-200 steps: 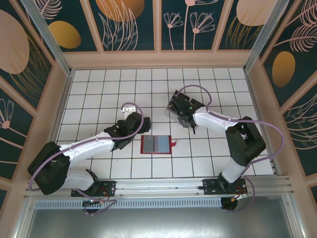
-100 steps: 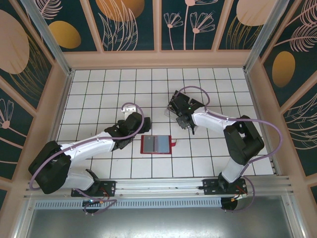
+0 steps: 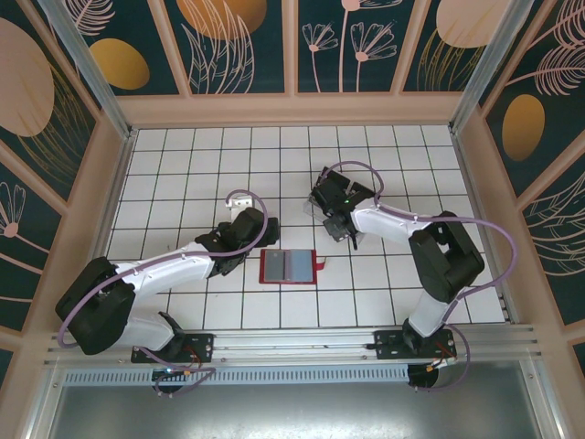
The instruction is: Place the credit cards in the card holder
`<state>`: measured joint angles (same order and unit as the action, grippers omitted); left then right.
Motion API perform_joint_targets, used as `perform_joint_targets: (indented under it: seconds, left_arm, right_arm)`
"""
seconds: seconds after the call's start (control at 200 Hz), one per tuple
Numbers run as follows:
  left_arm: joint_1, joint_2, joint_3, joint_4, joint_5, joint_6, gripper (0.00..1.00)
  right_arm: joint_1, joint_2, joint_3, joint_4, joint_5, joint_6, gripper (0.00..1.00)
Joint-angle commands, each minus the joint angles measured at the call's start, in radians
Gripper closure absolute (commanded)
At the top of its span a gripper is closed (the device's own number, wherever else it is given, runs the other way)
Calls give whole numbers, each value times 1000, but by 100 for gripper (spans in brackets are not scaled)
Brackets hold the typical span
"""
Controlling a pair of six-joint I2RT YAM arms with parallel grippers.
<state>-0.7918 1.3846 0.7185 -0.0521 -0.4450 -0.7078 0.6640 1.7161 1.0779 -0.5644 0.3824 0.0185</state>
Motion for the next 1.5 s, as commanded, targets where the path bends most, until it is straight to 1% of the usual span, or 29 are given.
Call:
perform_joint_targets:
  seconds: [0.0, 0.095, 0.345, 0.51, 0.676, 0.801, 0.881, 0.941, 1.051, 1.176, 1.206, 1.261, 1.326, 1.346, 1.491]
  left_arm:
    - [6, 8, 6, 20, 3, -7, 1]
    - [6, 9, 8, 17, 3, -7, 1]
    - [6, 0, 25, 0, 3, 5, 1]
    - [5, -10, 39, -24, -1, 17, 1]
    - [5, -28, 38, -49, -5, 19, 1]
    - [5, -46, 26, -75, -3, 15, 1]
    - [5, -68, 7, -96, -4, 8, 1]
    - [5, -85, -11, -108, -10, 0, 1]
    - [5, -120, -35, -137, -18, -13, 1]
    - [6, -152, -62, -151, -17, -23, 1]
    - [5, -156, -69, -151, -15, -25, 1]
    - [5, -159, -77, -152, -8, -25, 1]
    - [5, -156, -84, -157, -4, -28, 1]
    - [5, -155, -87, -157, -2, -28, 2]
    - [5, -137, -104, -155, 12, -33, 1]
  right_arm:
    - [6, 26, 7, -2, 45, -19, 85]
    - [9, 28, 15, -7, 50, -36, 90]
    - [14, -11, 73, -36, 55, -77, 99]
    - [29, -51, 130, -68, 73, -73, 100]
    - [102, -114, 199, -115, 95, 3, 100]
    - [180, -169, 212, -97, 21, 134, 100]
    - [226, -217, 163, -13, -68, 240, 100]
    - [250, -262, 91, 90, -142, 334, 100]
    - [270, -362, -104, 346, -274, 518, 100]
    - [281, -461, -335, 629, -344, 702, 100]
    - [282, -472, -382, 698, -360, 728, 100]
    - [286, -483, -446, 773, -363, 771, 100]
    - [294, -487, -500, 838, -363, 811, 100]
    - [296, -485, -515, 856, -388, 821, 100]
    - [306, -453, -576, 958, -422, 867, 100]
